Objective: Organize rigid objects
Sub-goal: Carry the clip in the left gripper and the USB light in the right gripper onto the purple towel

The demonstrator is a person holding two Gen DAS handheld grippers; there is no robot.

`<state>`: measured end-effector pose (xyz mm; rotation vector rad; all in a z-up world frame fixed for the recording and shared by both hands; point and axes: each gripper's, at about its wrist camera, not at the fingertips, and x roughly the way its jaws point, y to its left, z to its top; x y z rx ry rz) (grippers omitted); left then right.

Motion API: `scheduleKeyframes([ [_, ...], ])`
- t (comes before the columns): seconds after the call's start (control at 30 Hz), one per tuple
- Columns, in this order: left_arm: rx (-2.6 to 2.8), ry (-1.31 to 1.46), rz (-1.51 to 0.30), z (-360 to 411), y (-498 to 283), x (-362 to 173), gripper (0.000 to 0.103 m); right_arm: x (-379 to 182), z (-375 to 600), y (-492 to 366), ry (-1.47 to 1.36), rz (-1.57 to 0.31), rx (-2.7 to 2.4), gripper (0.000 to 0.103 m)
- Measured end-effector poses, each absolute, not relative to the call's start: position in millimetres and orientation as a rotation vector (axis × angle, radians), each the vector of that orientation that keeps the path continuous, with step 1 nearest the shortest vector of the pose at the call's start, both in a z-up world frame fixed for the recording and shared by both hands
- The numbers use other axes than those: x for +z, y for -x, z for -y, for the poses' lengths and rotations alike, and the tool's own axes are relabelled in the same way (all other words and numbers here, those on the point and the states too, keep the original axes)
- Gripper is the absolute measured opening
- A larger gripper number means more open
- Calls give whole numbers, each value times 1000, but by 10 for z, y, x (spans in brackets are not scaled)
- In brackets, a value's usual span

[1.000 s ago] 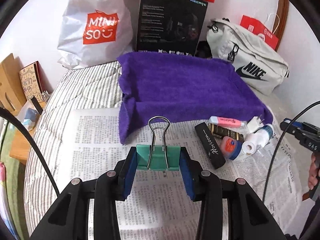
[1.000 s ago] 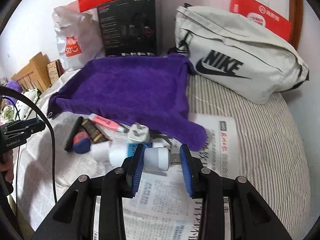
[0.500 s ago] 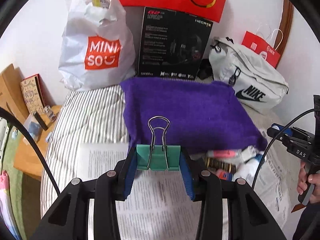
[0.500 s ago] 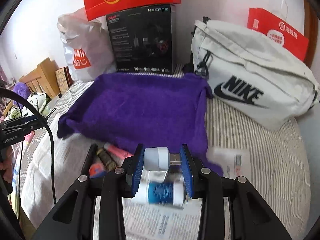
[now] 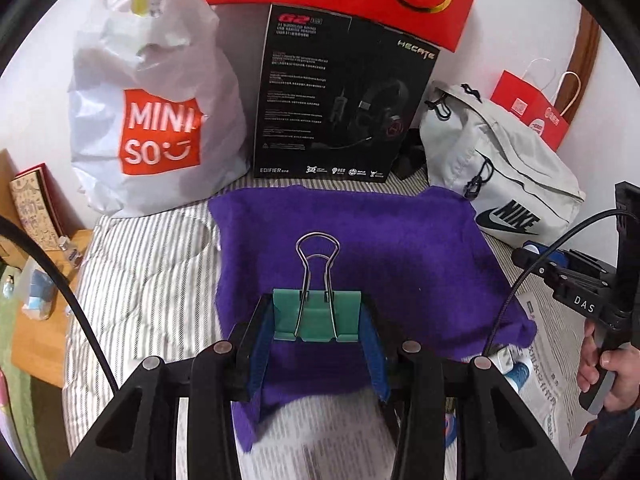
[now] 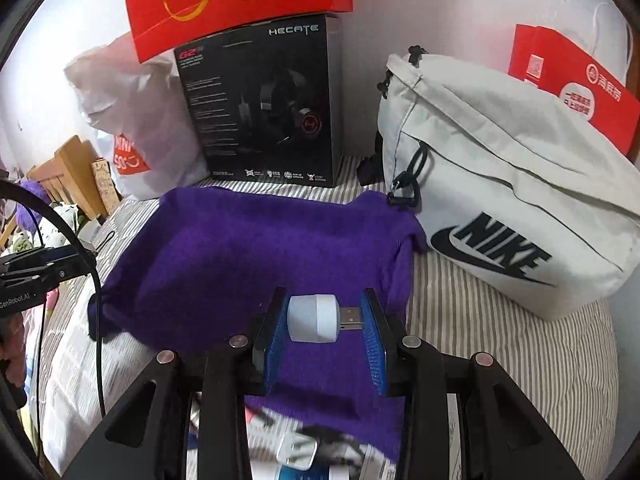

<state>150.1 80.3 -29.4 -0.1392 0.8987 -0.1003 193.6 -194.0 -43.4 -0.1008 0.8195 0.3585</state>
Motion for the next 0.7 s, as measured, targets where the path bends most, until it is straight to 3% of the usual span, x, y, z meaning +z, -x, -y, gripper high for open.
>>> scheduleKeyframes([
  [0.7,-114,195,-999,-725,-2477,-935,39,-993,1576,-2890,139,-957,313,36],
])
